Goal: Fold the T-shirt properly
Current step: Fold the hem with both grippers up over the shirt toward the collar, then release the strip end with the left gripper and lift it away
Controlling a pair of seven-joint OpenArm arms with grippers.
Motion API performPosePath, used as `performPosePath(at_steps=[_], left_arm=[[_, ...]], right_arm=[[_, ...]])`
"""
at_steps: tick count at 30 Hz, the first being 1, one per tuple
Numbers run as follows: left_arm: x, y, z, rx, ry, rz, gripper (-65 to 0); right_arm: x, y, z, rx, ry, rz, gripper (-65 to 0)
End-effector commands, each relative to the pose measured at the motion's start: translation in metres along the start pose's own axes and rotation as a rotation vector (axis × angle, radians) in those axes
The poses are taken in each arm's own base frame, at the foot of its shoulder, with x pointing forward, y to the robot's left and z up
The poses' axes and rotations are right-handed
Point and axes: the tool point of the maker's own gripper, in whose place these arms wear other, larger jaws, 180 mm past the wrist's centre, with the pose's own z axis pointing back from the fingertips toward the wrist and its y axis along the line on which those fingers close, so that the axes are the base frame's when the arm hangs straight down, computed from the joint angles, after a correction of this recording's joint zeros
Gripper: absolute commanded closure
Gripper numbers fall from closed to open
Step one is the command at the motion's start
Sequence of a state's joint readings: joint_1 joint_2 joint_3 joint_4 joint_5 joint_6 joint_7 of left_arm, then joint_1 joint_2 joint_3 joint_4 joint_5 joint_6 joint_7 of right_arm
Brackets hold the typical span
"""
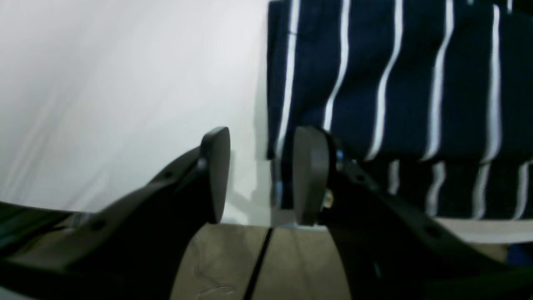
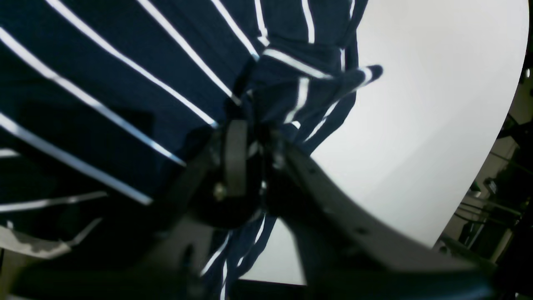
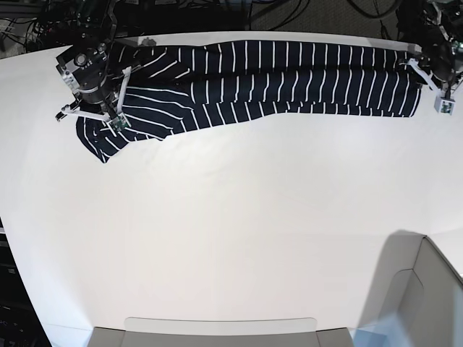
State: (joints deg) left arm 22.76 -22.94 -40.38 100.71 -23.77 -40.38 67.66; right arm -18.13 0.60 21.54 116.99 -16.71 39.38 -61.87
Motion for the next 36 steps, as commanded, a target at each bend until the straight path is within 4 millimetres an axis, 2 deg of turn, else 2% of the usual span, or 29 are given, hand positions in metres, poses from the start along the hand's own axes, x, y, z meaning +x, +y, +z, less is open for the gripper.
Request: performPosePath(at_steps=[1,5,10,14,18,20,24,27,32,33,36], left_arm=[[0.008,0.012,0.008,0.039,-0.032,0.012,-24.3],[0.005,0.024,0.014,0.075,-0.061,0.093,-24.5],[0.01,0.042,0.02,0.123,-0.064,0.161,-32.4],[0.013,0.038,0.018,0.107,-0.057,0.16,-34.3],[0.017,0.025,0.01,0.077,-0.045,0.123,-34.4],[0.013,0.02,0.004,0.055,-0.031,0.125,-34.4],[-0.013,0.016,-0.017,0.002,0.045,0.185,-34.4],[-0.014,0.014,-0.027,-0.022,0.036,0.221,-34.4],[-0.044,0.007,-0.051,-0.082,0.092,0.311,-34.6],[-0.05,0.001,-0.058,-0.101,0.106,0.32,-34.6],[-0.05,-0.016,-0.071,-0.158,0.141,0.254,-34.6]], right_arm=[[0.006,-0.006,0.004,-0.019,-0.02,0.017,-16.2],[0.007,-0.006,0.004,-0.019,-0.022,0.018,-23.4],[0.007,-0.007,0.003,-0.02,-0.023,0.018,-25.3],[0.008,-0.007,0.003,-0.018,-0.024,0.019,-25.3],[0.006,-0.005,0.0,-0.009,-0.016,0.017,-25.3],[0.004,-0.005,-0.001,-0.008,-0.011,0.015,-25.3],[0.003,-0.004,-0.001,-0.006,-0.009,0.015,-25.3],[0.003,-0.004,-0.001,-0.007,-0.008,0.017,-25.3],[0.003,-0.007,-0.001,-0.013,-0.007,0.025,-25.3],[0.003,-0.007,-0.001,-0.013,-0.007,0.025,-25.3],[0.003,-0.007,-0.001,-0.013,-0.007,0.025,-25.3]])
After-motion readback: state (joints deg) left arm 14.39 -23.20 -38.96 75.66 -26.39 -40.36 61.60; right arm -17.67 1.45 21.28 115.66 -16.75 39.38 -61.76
